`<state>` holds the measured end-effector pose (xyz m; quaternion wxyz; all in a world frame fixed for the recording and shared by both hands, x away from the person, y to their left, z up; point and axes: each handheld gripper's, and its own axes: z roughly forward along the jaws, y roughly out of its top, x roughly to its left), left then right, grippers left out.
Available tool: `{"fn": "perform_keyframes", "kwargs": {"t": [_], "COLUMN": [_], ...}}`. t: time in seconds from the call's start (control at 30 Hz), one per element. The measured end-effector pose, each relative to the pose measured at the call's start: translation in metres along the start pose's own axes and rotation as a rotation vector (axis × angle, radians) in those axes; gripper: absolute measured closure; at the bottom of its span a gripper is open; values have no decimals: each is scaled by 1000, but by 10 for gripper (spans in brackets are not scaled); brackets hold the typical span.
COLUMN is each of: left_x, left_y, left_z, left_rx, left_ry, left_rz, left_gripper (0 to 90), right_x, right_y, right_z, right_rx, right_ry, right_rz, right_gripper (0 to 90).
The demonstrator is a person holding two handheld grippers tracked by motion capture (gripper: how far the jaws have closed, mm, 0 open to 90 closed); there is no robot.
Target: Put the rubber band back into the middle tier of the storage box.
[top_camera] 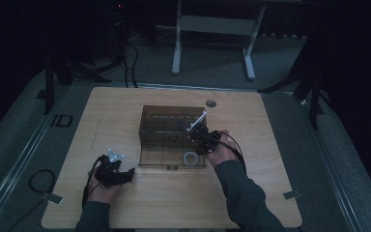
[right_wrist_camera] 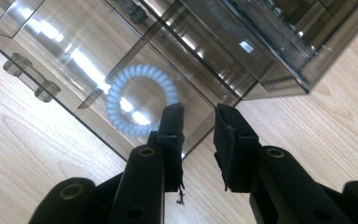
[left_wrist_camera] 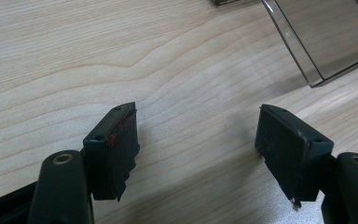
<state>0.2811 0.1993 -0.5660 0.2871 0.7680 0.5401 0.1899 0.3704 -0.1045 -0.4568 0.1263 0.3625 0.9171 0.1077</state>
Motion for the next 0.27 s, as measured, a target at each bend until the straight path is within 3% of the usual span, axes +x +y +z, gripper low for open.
{"fn": "perform_keyframes", "kwargs": {"t": [0.27], "left_x": [0], "left_y": [0], "left_z": [0], "left_rx": [0], "left_ry": [0], "left_rz": [0], "left_gripper": [298], "right_x": [-12], "right_y": [-14], "right_z": [-3], "right_rx": [-20], "right_ry": [11], "right_rz": [45], "right_gripper": [726]}}
